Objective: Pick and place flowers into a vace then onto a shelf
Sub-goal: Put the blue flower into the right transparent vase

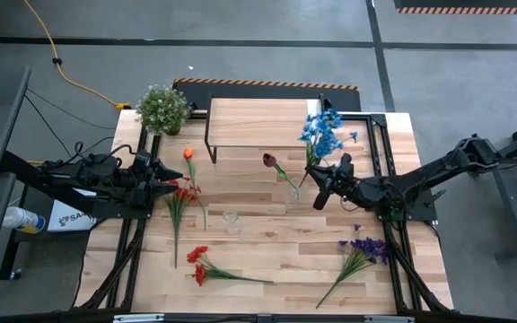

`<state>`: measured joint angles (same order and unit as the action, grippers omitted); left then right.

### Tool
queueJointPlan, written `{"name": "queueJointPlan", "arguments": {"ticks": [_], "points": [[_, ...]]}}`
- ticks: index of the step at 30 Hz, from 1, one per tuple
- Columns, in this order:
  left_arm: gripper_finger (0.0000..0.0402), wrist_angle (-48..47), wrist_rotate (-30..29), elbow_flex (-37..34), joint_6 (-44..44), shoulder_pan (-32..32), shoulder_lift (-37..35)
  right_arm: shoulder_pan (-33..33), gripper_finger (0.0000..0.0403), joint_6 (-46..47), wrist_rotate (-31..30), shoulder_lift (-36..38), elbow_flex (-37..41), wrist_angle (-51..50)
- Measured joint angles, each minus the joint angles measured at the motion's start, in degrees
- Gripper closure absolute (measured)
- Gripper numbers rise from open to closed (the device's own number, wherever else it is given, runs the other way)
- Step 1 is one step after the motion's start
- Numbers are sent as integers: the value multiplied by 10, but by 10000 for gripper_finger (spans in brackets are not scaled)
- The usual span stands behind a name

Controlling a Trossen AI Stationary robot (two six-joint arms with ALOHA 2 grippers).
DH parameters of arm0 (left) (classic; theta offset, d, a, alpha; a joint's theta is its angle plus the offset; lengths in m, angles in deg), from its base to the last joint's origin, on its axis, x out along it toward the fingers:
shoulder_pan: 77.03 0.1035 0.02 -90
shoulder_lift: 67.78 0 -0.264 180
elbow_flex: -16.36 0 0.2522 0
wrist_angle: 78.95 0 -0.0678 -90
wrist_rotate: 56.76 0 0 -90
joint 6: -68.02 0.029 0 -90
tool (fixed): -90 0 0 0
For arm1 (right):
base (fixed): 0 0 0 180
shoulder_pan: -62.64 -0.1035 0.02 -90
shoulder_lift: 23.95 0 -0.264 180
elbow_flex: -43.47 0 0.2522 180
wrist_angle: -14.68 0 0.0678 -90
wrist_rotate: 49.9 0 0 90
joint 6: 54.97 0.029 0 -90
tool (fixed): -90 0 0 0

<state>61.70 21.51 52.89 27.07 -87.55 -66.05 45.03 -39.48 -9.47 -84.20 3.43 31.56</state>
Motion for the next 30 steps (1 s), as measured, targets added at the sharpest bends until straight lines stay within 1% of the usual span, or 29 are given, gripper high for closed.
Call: {"name": "queueJointPlan", "arguments": {"ticks": [3, 6, 12, 16, 20, 25, 30], "points": [[43, 0, 0, 0, 0, 0, 0, 0, 396, -1, 0, -30, 0, 30], [43, 0, 0, 0, 0, 0, 0, 0, 388, -1, -6, -53, 0, 51], [43, 0, 0, 0, 0, 0, 0, 0, 376, 25, -10, -77, 0, 55], [43, 0, 0, 0, 0, 0, 0, 0, 380, 26, -10, -79, 0, 57], [43, 0, 0, 0, 0, 0, 0, 0, 381, 26, 7, -80, 0, 56], [43, -1, 0, 0, 1, 0, 0, 0, 366, 26, 27, -80, 0, 56], [43, -1, 0, 0, 1, 0, 0, 0, 349, 51, 28, -80, 0, 49]]}}
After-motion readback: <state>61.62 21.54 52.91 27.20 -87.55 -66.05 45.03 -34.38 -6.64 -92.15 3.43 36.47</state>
